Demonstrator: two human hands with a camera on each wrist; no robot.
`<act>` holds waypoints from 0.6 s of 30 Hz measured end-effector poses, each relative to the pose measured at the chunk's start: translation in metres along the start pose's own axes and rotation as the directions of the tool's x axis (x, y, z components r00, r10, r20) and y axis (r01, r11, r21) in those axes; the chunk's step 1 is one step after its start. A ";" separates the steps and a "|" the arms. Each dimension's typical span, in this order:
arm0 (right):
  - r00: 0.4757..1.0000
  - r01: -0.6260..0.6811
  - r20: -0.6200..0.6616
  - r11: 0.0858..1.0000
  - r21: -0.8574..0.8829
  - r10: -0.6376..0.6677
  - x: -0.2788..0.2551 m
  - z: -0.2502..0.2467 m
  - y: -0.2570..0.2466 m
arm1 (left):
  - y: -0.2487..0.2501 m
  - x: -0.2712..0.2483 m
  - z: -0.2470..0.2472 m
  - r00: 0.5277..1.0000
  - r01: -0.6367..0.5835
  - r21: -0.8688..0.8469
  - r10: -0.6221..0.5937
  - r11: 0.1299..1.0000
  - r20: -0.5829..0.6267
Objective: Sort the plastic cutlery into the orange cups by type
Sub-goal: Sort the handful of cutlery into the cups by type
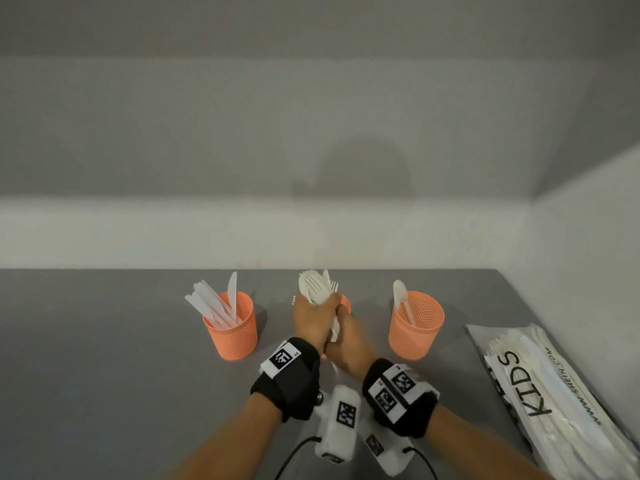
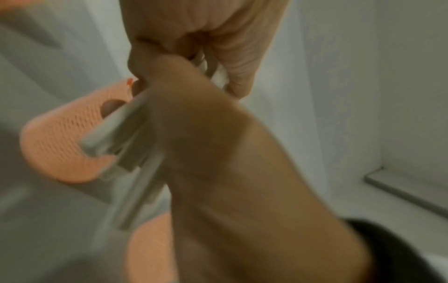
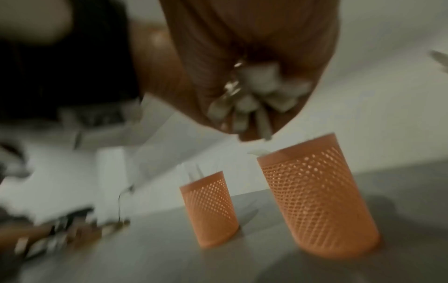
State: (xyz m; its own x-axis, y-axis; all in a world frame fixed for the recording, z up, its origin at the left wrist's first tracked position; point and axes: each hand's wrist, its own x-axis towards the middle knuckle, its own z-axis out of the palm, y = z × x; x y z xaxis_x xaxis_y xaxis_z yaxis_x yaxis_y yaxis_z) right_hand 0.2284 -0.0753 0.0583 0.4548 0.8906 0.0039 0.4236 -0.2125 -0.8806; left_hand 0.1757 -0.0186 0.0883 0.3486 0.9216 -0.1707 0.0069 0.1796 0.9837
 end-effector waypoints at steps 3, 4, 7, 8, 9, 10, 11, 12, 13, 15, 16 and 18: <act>0.968 -0.127 0.246 0.948 0.293 0.053 0.002 -0.016 -0.008 | 0.011 -0.006 -0.010 0.985 -0.033 0.017 0.029 0.999 0.172; 0.950 -0.156 0.308 0.936 0.315 0.055 0.001 -0.019 -0.009 | 0.011 -0.007 -0.012 0.973 -0.024 0.021 0.018 1.000 0.231; 0.909 -0.224 0.416 0.880 0.419 0.033 -0.002 -0.022 -0.011 | 0.011 -0.009 -0.017 0.941 -0.002 0.056 -0.017 0.998 0.339; 0.895 -0.239 0.444 0.867 0.436 0.023 -0.003 -0.023 -0.011 | 0.008 -0.008 -0.018 0.927 -0.015 0.073 -0.013 0.997 0.374; 0.880 -0.256 0.475 0.855 0.451 0.013 -0.004 -0.023 -0.012 | 0.007 -0.007 -0.019 0.913 -0.027 0.102 -0.017 0.994 0.408; 0.872 -0.269 0.489 0.852 0.449 0.017 -0.003 -0.021 -0.011 | 0.006 -0.005 -0.020 0.898 -0.034 0.123 -0.024 0.992 0.439; 0.874 -0.283 0.485 0.841 0.461 0.028 -0.003 -0.019 -0.010 | 0.006 -0.004 -0.023 0.884 -0.042 0.130 -0.023 0.991 0.466; 0.889 -0.294 0.455 0.829 0.476 0.054 -0.001 -0.017 -0.007 | 0.006 -0.004 -0.025 0.878 -0.034 0.128 -0.032 0.991 0.477; 0.907 -0.300 0.412 0.818 0.490 0.086 0.000 -0.015 -0.004 | 0.007 -0.004 -0.026 0.880 -0.017 0.133 -0.048 0.991 0.473; 0.945 -0.271 0.302 0.815 0.512 0.124 0.001 -0.013 -0.001 | 0.008 -0.004 -0.027 0.913 -0.023 0.169 -0.048 0.985 0.405; 0.960 -0.251 0.241 0.815 0.522 0.142 0.001 -0.014 0.001 | 0.006 -0.004 -0.027 0.938 -0.041 0.191 -0.028 0.981 0.346; 0.977 -0.214 0.130 0.840 0.499 0.171 0.002 -0.016 0.004 | 0.003 -0.003 -0.025 0.972 -0.066 0.205 0.017 0.976 0.235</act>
State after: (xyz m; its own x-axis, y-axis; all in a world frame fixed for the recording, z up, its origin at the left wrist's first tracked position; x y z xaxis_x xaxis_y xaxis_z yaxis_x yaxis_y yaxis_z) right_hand 0.2436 -0.0811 0.0622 0.4148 0.8857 -0.2086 -0.1328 -0.1678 -0.9768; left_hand 0.1508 -0.0123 0.0902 0.5591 0.8178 -0.1363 0.1761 0.0436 0.9834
